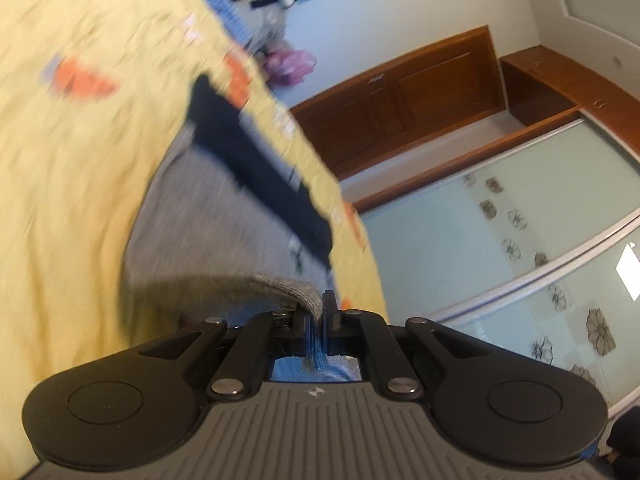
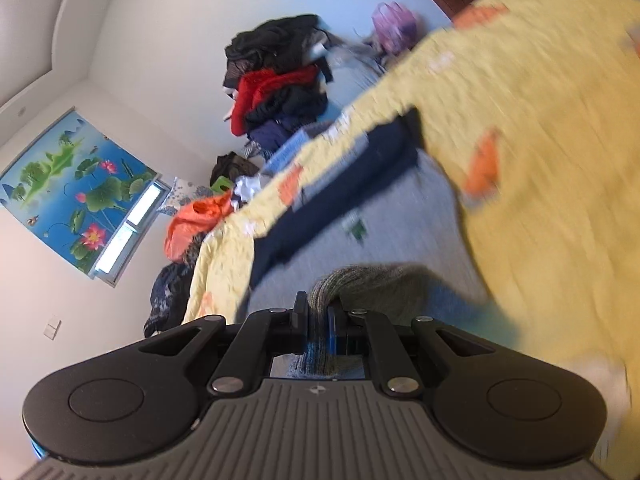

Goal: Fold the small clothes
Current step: 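Lift the hem with both tools and fold it over the body toward the collar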

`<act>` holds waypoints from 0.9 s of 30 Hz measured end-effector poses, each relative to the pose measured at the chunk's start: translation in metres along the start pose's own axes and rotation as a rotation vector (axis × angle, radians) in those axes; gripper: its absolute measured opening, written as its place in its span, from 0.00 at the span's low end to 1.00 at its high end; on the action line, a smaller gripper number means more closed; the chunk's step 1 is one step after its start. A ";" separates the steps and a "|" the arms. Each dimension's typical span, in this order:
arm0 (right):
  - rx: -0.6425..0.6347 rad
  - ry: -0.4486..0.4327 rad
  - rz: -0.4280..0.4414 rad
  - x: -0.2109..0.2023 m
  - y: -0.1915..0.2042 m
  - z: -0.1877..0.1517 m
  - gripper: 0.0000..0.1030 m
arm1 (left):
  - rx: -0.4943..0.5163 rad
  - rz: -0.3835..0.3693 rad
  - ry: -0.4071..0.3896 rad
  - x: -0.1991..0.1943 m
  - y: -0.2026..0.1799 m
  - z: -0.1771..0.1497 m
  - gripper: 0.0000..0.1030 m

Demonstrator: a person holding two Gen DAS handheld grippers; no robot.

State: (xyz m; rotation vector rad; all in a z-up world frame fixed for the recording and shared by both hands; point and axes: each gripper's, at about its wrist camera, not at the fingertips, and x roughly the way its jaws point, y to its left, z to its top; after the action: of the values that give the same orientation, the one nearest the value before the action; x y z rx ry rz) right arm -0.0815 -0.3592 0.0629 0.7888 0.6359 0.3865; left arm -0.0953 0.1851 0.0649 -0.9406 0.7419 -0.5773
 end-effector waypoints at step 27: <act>0.130 0.015 -0.149 0.270 -0.081 0.209 0.15 | -0.086 0.176 -0.060 0.230 0.074 0.254 0.04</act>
State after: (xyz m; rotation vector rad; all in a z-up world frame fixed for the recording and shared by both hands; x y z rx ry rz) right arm 0.2651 -0.3768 0.0116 0.8569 0.7344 0.2171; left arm 0.2533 0.1819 0.0267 -0.9569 0.7913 -0.3637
